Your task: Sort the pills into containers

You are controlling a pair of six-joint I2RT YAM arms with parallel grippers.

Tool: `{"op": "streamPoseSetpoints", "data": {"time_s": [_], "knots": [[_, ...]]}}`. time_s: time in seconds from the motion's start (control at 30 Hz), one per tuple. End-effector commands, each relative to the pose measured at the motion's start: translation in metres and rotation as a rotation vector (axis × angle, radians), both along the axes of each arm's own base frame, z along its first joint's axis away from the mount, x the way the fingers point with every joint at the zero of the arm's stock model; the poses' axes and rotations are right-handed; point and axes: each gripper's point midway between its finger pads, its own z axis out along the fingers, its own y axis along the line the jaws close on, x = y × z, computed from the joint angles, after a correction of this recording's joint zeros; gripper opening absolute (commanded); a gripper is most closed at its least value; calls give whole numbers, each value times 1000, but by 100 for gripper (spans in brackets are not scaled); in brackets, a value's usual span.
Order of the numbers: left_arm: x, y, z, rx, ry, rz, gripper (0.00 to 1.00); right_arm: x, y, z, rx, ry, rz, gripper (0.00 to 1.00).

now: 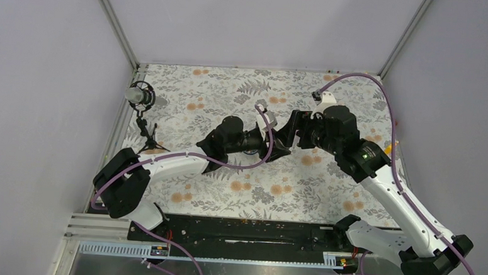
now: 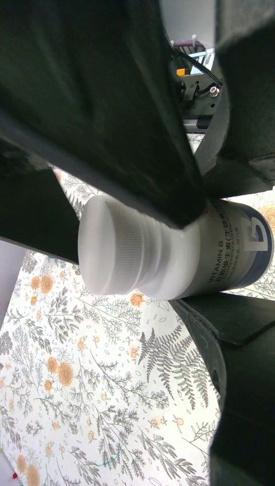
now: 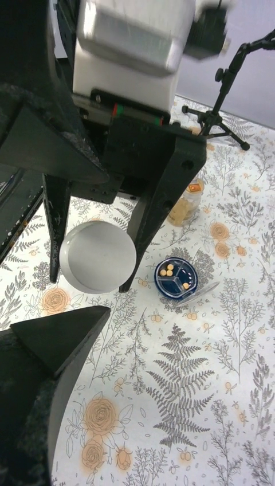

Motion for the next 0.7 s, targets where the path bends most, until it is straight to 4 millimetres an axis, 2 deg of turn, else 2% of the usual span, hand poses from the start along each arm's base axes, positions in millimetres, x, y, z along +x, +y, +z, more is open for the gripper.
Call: {"op": "streamPoseSetpoints", "data": {"time_s": [0.0,0.17,0.37,0.67], "knots": [[1,0,20,-81,-94,4,0,-9,-1,31,-10,-32,38,87],[-7,4,20,-96,-147,-25,0,-15,-7,35,-64,12,53,85],[-16,6,24,-108,-197,-69,0,-20,-14,23,-156,80,70,80],[-26,8,28,-118,-242,-123,0,-31,-5,14,-178,119,178,73]]}}
